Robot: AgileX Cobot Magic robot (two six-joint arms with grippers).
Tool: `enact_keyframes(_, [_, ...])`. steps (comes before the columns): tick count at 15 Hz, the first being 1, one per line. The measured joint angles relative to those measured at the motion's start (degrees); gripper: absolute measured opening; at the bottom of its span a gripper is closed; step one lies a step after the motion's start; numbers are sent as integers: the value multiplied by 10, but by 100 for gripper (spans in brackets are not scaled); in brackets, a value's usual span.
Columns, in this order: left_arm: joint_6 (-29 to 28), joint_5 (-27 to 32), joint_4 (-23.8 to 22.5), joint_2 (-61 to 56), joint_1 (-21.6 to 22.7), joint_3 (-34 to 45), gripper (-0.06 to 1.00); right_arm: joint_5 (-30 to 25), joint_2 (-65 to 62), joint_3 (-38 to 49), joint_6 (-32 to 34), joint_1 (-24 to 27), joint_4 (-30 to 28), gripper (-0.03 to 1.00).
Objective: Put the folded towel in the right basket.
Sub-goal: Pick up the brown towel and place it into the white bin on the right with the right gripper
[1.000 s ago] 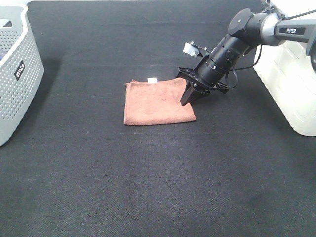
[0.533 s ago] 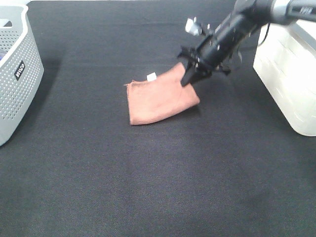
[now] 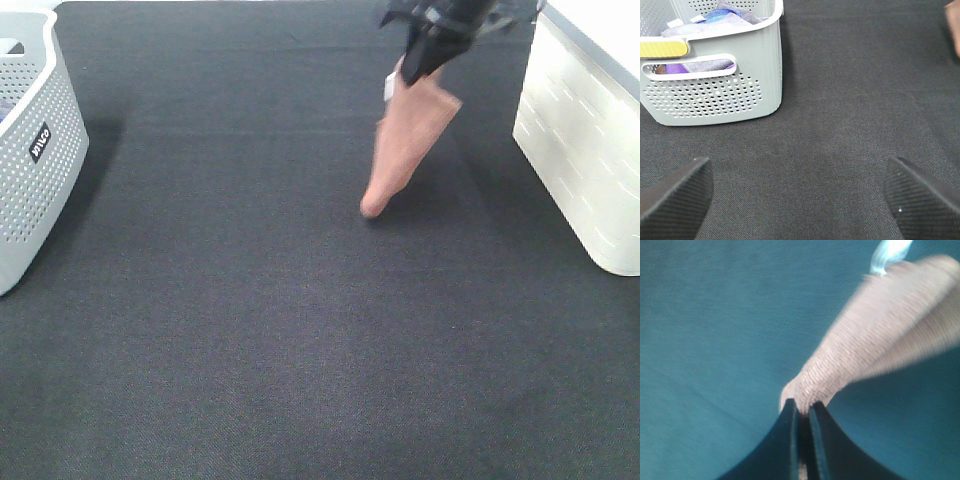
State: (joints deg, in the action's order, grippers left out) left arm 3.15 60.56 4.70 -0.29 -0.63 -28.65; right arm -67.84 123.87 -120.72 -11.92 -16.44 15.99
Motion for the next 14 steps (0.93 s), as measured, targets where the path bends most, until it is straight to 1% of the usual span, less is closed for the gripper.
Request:
enact_keyframes(2, [0, 0, 0, 0, 0, 0, 88, -11, -36, 0, 17, 0, -30, 0])
enact_keyframes(6, [0, 0, 0, 0, 0, 0, 88, -17, -123, 0, 57, 1, -155, 0])
enact_keyframes(7, [0, 0, 0, 0, 0, 0, 88, -17, -123, 0, 57, 1, -155, 0])
enact_keyframes(10, [0, 0, 0, 0, 0, 0, 88, -18, -168, 0, 69, 8, -228, 0])
enact_keyframes(12, [0, 0, 0, 0, 0, 0, 88, -18, -179, -1, 71, 41, -225, 0])
enact_keyframes(14, [0, 0, 0, 0, 0, 0, 88, -15, -181, -1, 84, 93, -215, 0])
